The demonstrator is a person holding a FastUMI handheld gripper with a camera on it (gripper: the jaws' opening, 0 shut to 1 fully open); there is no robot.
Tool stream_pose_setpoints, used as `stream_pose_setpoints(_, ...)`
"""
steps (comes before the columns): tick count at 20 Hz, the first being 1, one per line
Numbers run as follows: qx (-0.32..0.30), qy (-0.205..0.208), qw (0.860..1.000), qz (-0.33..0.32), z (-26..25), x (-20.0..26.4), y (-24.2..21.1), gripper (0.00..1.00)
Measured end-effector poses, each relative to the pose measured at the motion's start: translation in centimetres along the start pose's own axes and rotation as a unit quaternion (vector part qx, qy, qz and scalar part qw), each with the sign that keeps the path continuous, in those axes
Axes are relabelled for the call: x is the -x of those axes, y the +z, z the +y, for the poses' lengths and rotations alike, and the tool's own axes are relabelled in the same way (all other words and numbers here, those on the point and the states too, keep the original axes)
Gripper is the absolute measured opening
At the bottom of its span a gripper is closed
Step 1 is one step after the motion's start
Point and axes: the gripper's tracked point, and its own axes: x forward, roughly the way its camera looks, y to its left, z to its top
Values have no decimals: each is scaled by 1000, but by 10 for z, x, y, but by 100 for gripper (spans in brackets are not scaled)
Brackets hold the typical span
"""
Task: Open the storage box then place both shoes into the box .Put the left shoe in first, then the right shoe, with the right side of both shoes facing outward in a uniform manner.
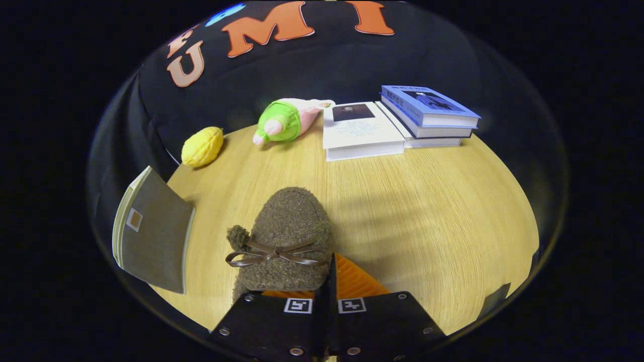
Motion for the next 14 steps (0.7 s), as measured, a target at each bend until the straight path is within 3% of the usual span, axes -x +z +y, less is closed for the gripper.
stream_pose_setpoints(6,47,78,995,-35,105,50,42,5)
stream_pose_setpoints(11,90,153,983,-51,213,88,64,4)
stream_pose_setpoints(14,108,177,977,-52,263,100,71,4)
